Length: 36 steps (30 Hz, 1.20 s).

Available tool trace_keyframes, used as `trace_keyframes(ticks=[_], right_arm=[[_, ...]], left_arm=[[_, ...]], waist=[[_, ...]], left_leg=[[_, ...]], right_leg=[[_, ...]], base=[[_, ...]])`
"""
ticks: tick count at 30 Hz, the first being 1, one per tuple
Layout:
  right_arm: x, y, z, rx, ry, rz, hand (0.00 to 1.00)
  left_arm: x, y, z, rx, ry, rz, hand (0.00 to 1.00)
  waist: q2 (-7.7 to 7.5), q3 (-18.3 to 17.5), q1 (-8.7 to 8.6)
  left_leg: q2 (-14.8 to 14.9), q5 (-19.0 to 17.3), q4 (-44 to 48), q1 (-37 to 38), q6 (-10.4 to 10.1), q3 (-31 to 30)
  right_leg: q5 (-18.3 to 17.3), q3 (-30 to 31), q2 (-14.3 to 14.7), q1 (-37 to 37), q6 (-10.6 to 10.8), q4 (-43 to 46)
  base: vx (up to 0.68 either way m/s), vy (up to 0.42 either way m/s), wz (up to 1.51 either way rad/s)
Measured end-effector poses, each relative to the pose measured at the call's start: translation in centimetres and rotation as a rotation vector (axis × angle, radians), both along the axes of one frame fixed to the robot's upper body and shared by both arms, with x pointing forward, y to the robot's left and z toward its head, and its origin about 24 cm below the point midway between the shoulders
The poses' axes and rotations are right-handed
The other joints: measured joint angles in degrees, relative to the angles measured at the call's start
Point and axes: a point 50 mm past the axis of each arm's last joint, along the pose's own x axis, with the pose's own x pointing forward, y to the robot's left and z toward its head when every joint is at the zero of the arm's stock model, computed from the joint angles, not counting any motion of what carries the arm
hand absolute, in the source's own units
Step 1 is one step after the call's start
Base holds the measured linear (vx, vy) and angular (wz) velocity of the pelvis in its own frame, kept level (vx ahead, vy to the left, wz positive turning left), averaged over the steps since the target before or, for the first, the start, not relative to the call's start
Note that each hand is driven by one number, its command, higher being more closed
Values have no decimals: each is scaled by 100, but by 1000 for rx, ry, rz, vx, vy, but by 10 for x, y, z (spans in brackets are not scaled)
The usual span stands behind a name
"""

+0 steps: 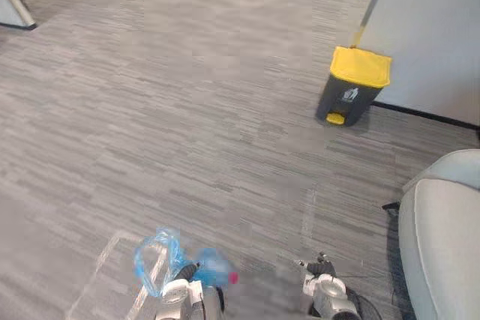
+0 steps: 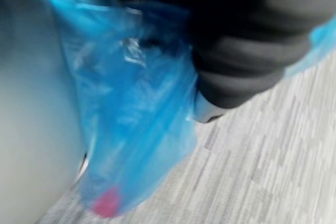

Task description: Gather rubbish on tea table into small bin, then transfer packed bag to large trash can.

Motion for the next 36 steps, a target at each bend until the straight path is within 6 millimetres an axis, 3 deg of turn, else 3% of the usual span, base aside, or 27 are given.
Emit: trace_keyframes(ticks=[4,6,8,9,10,12,13,15,16,19,20,21,23,26,27,29,30,32,34,36], right_arm=[[-1,-2,0,0,0,-13,0],[-3,-3,-1,-1,4,-16,0],[-12,-4,-4,-3,30,-23,0],[-13,-5,-4,-5,35,-24,0],[-11,-6,-4,-7,28,-30,0],[-10,-9,-3,-10,23,-42,0],[-14,-9,-5,-11,38,-44,0],[-13,-18,-4,-24,37,-76,0],[-14,-21,-4,-31,38,-80,0],[-18,-22,-5,-32,51,-84,0],[-21,-20,-7,-32,62,-73,0],[-18,-18,-6,-29,54,-64,0],[-16,-13,-6,-15,52,-61,0],[-14,-6,-6,7,51,-60,0],[-14,-6,-6,6,52,-63,0],[-16,-10,-5,-6,48,-72,0],[-21,-8,-8,-3,71,-48,0],[-23,-7,-9,-3,77,-49,0],[-22,-5,-9,-2,75,-39,0],[-22,-6,-8,-19,77,-14,0]], left_arm=[[-6,-3,-4,-5,32,-16,100],[-8,-2,-5,-1,45,-22,100],[-10,0,-7,4,61,-21,100],[-12,0,-8,8,71,-17,100],[-13,-1,-9,9,84,-15,100],[-11,-3,-9,11,88,-35,100],[-11,2,-10,33,97,-62,100],[-16,-5,-13,12,120,-68,100],[-17,-7,-13,6,121,-63,100],[-16,-8,-13,-7,114,-43,100],[-16,-9,-12,-16,108,-44,100],[-13,-11,-10,-24,87,-47,100],[-8,-10,-7,-20,60,-45,100],[-2,-10,-4,-17,37,-42,100],[0,-11,-3,-21,28,-38,100],[-3,-13,-4,-25,35,-45,100],[-2,-9,-3,-14,31,-37,100],[4,-7,0,-7,7,-37,100],[-4,-7,-4,-15,33,-20,100],[-9,-5,-6,-10,51,-20,100]], waist=[[-30,30,10],[0,55,-9],[30,79,-37],[28,78,-60],[16,71,-193],[23,74,-248],[-98,27,-265],[186,24,-271],[236,16,-279],[320,75,-327],[284,105,-279],[215,153,-211],[164,166,-163],[128,201,-135],[95,218,-105],[208,146,-64],[53,57,-44],[-59,-7,-14],[-74,-9,89],[-43,-9,83]], left_leg=[[8,-413,-198,708,171,745],[60,-491,-407,1058,142,1005],[61,-570,-841,1544,73,1252],[59,-548,-1025,1779,32,1354],[64,-534,-1249,2002,-44,1447],[79,-553,-1466,2223,-191,1500],[-36,-572,-1611,2370,-429,1477],[166,-537,-1708,2610,-522,1265],[232,-530,-1601,2601,-536,1151],[771,-275,583,1887,-455,514],[960,-3,1892,1364,-370,187],[970,-122,2619,1023,-353,91],[951,-338,2852,472,-361,140],[887,-494,1566,49,-281,510],[714,-418,862,37,-212,531],[441,240,-510,73,-200,267],[240,359,-483,143,-195,285],[77,37,-410,177,-138,424],[38,-234,-282,466,8,781],[-64,-377,-503,939,88,959]], right_leg=[[508,199,-299,-772,225,1619],[430,-13,-348,-1326,250,2545],[189,-638,-383,-1858,139,2926],[23,-963,-382,-2035,115,2809],[-29,-1365,-358,-2175,94,2370],[33,-1730,-275,-2293,27,1631],[576,-1856,-133,-2273,-490,630],[384,-1904,117,-2100,-534,624],[266,-1909,168,-2091,-581,671],[72,-2036,465,-1404,-708,287],[53,-1982,575,-929,-737,-40],[28,-1841,613,-635,-771,-269],[21,-1620,629,-287,-757,-581],[19,-1249,528,119,-724,-795],[-44,-1133,400,244,-604,-824],[-242,-894,331,354,-247,-875],[-303,-690,150,385,-99,-898],[-103,-492,-47,312,-76,-846],[-37,-181,-231,274,34,-397],[238,-28,-375,-279,451,1022]], base=[[265,209,-90],[184,67,-69],[240,-13,-64],[300,-85,-49],[264,-108,-26],[345,-184,-13],[345,-183,-14],[360,-138,-25],[568,-249,-22],[442,-208,1],[425,-106,-31],[454,-62,-46],[386,22,-67],[362,135,-69],[364,224,-76],[412,322,-61],[391,307,-34],[363,256,-26],[379,268,-62],[367,209,-47]])
